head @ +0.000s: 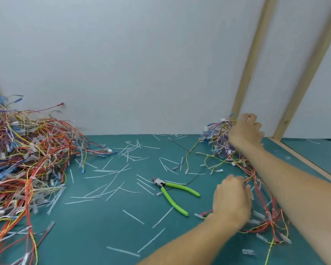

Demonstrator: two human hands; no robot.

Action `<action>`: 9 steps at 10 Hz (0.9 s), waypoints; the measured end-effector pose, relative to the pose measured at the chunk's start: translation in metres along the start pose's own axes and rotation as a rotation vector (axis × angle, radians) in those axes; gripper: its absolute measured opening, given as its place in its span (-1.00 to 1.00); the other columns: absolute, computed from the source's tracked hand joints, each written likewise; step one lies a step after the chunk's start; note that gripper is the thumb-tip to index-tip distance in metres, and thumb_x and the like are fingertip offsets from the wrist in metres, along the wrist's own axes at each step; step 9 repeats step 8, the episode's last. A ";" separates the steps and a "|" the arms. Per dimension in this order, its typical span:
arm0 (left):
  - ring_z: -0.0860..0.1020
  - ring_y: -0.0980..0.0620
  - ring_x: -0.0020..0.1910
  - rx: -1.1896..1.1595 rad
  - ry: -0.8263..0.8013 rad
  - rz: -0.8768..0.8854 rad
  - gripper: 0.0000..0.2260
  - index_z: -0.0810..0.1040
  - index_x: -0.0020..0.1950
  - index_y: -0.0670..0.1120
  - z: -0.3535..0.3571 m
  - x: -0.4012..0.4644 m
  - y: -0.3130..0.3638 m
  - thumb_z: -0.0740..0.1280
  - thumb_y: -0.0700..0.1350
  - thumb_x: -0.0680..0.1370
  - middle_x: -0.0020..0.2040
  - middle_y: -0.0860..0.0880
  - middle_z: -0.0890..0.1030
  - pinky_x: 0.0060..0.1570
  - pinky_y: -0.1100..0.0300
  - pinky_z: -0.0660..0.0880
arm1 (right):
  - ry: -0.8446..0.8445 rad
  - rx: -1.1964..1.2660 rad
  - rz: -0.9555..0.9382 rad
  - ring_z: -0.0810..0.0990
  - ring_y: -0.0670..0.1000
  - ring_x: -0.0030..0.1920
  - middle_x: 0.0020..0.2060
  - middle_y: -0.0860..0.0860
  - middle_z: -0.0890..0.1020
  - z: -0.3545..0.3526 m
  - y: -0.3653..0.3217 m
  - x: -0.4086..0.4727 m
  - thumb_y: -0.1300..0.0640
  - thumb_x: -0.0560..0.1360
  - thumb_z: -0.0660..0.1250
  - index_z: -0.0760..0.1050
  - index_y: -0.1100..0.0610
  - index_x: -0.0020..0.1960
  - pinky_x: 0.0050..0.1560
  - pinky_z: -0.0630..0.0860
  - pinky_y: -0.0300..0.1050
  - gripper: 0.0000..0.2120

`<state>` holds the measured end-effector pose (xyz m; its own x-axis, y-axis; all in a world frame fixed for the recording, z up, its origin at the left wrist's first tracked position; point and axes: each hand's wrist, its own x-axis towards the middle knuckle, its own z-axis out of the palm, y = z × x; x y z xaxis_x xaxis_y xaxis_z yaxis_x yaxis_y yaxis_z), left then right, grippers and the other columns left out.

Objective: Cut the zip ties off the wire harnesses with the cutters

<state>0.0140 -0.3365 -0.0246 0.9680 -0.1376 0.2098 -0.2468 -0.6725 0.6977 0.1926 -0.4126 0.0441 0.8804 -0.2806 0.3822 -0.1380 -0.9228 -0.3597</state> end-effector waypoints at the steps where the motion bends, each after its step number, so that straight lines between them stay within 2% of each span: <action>1: 0.51 -0.38 0.03 -0.053 -0.055 0.012 -0.82 0.50 0.17 -0.20 0.024 0.006 0.012 0.19 -0.15 0.66 0.14 -0.22 0.42 -0.03 -0.14 0.40 | -0.186 -0.066 -0.053 0.34 0.31 0.43 0.47 0.18 0.31 0.011 -0.006 -0.013 0.25 0.57 0.26 0.17 0.19 0.56 0.36 0.38 0.30 -0.41; 2: 0.46 -0.35 0.25 -0.077 -0.208 0.095 -0.67 0.39 0.40 -0.25 0.037 -0.002 0.019 0.20 -0.27 0.62 0.33 -0.27 0.41 0.24 -0.10 0.41 | -0.302 -0.197 -0.077 0.17 0.30 0.57 0.61 0.11 0.16 0.023 0.004 -0.021 0.12 0.62 0.28 0.07 0.07 0.62 0.44 0.19 0.50 -0.35; 3: 0.34 -0.42 0.35 0.009 -0.375 0.259 -0.55 0.23 0.50 -0.34 0.035 -0.012 0.023 0.19 -0.29 0.63 0.44 -0.39 0.29 0.34 -0.21 0.29 | -0.362 -0.297 -0.033 -0.03 0.33 0.63 0.68 0.07 -0.10 0.034 0.022 -0.021 0.05 0.65 0.18 -0.13 0.06 0.68 0.47 -0.01 0.55 -0.28; 4: 0.34 -0.41 0.33 0.038 -0.475 0.380 -0.69 0.37 0.35 -0.36 0.023 -0.019 0.021 0.18 -0.29 0.62 0.38 -0.42 0.35 0.24 -0.23 0.33 | -0.419 -0.308 -0.005 -0.07 0.33 0.64 0.68 0.08 -0.16 0.041 0.039 -0.022 0.04 0.68 0.11 -0.14 0.10 0.68 0.56 0.00 0.42 -0.32; 5: 0.47 -0.38 0.21 0.022 -0.464 0.507 -0.86 0.50 0.09 -0.37 0.004 -0.027 0.006 0.21 -0.32 0.62 0.19 -0.38 0.53 0.14 -0.14 0.43 | -0.410 -0.327 -0.046 -0.02 0.29 0.64 0.68 0.12 -0.10 0.052 0.056 -0.023 0.09 0.66 0.15 -0.11 0.16 0.67 0.58 0.03 0.37 -0.31; 6: 0.47 -0.21 0.31 0.166 -0.306 0.609 -0.67 0.46 0.40 -0.16 -0.021 -0.030 -0.031 0.24 -0.22 0.63 0.33 -0.17 0.52 0.20 -0.07 0.44 | -0.453 -0.304 -0.041 0.00 0.25 0.65 0.68 0.10 -0.04 0.058 0.062 -0.036 0.16 0.65 0.09 -0.11 0.14 0.68 0.56 0.03 0.40 -0.34; 7: 0.45 -0.13 0.29 0.411 -0.095 0.535 -0.61 0.38 0.48 -0.02 -0.051 -0.032 -0.072 0.22 -0.07 0.64 0.30 -0.07 0.51 0.23 -0.04 0.39 | -0.433 -0.268 0.019 -0.04 0.31 0.64 0.68 0.12 0.00 0.061 0.061 -0.045 0.15 0.65 0.12 -0.11 0.12 0.68 0.56 -0.03 0.42 -0.32; 8: 0.43 0.00 0.27 0.338 -0.009 0.423 -0.61 0.44 0.42 0.05 -0.078 -0.040 -0.111 0.26 -0.06 0.58 0.27 0.06 0.51 0.25 0.04 0.35 | -0.171 0.061 0.098 0.00 0.39 0.61 0.64 0.24 0.07 0.039 0.018 -0.059 0.12 0.58 0.31 -0.09 0.18 0.66 0.58 -0.03 0.37 -0.19; 9: 0.43 0.00 0.27 0.338 -0.009 0.423 -0.61 0.44 0.42 0.05 -0.078 -0.040 -0.111 0.26 -0.06 0.58 0.27 0.06 0.51 0.25 0.04 0.35 | -0.171 0.061 0.098 0.00 0.39 0.61 0.64 0.24 0.07 0.039 0.018 -0.059 0.12 0.58 0.31 -0.09 0.18 0.66 0.58 -0.03 0.37 -0.19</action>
